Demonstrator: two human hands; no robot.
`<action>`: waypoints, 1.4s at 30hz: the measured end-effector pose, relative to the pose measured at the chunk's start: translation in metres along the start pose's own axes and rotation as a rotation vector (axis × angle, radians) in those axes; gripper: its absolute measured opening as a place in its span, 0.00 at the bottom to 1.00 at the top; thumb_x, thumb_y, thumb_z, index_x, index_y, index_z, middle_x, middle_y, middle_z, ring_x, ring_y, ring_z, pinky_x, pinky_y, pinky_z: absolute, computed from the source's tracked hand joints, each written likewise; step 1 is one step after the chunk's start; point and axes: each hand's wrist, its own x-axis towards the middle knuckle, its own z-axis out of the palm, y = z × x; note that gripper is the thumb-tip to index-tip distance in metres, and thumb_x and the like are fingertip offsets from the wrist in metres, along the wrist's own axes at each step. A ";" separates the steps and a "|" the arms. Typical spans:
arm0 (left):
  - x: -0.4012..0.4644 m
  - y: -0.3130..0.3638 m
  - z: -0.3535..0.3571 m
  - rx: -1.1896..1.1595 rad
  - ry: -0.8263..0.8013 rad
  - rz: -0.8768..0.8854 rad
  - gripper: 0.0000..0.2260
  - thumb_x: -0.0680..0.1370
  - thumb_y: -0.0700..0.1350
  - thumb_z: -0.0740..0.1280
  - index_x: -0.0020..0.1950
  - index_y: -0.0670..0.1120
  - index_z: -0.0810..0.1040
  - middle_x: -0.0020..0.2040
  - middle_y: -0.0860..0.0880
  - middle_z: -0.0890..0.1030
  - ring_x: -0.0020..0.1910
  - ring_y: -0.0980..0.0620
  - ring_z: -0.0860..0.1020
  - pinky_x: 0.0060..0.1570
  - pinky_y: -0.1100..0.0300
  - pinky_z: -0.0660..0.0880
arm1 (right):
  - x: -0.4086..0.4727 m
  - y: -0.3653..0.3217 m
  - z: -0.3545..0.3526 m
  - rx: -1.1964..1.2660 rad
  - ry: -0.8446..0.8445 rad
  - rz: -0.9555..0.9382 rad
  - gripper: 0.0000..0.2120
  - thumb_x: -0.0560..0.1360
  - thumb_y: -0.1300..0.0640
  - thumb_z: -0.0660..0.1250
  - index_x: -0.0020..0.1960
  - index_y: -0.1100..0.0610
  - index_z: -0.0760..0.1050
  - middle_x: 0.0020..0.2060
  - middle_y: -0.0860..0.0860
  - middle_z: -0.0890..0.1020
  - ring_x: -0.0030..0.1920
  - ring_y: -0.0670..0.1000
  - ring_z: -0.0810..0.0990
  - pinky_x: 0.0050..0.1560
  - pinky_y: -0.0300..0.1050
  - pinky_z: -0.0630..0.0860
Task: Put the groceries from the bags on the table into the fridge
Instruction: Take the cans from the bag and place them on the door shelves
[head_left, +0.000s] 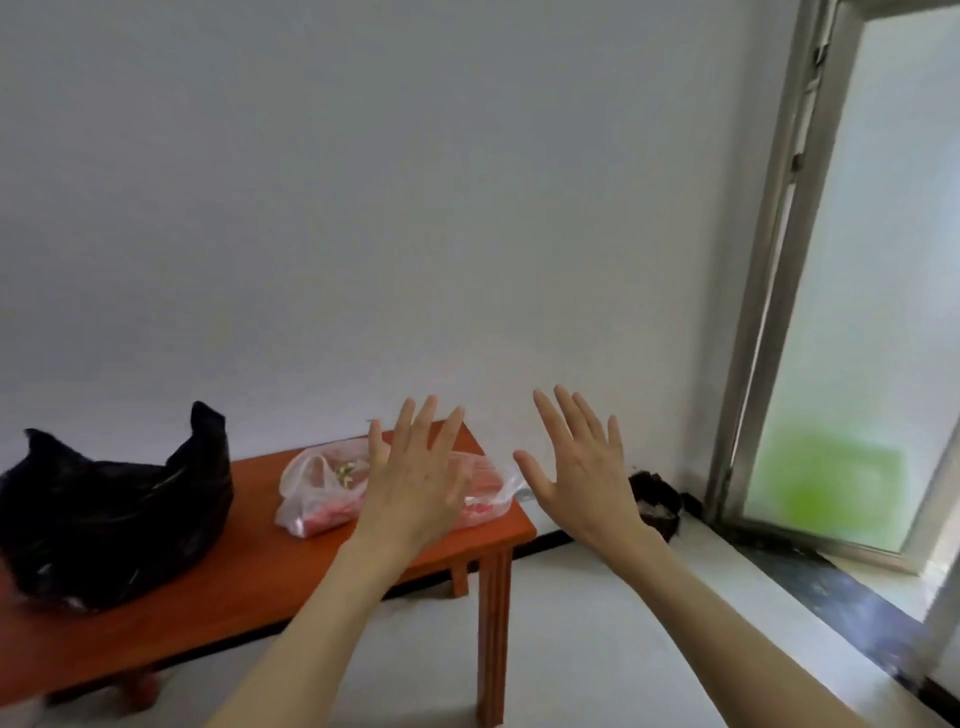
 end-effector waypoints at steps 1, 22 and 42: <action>-0.004 -0.017 0.009 -0.017 -0.002 -0.029 0.26 0.81 0.56 0.48 0.77 0.53 0.45 0.78 0.49 0.43 0.76 0.49 0.38 0.73 0.42 0.38 | 0.003 -0.009 0.019 0.022 -0.027 -0.005 0.36 0.72 0.36 0.43 0.76 0.51 0.52 0.76 0.54 0.57 0.76 0.56 0.54 0.72 0.62 0.49; 0.056 -0.274 0.226 -0.096 -0.341 -0.378 0.24 0.81 0.55 0.49 0.77 0.52 0.49 0.78 0.47 0.46 0.76 0.47 0.44 0.72 0.44 0.43 | 0.124 -0.084 0.355 0.171 -0.535 -0.023 0.29 0.80 0.45 0.54 0.76 0.49 0.49 0.77 0.51 0.53 0.77 0.53 0.48 0.74 0.57 0.43; 0.190 -0.455 0.361 -0.252 -0.662 -0.152 0.32 0.79 0.61 0.49 0.77 0.47 0.44 0.78 0.47 0.46 0.76 0.49 0.43 0.73 0.50 0.40 | 0.250 -0.123 0.570 0.300 -0.701 0.164 0.16 0.81 0.55 0.57 0.65 0.58 0.74 0.65 0.54 0.75 0.67 0.54 0.71 0.64 0.48 0.68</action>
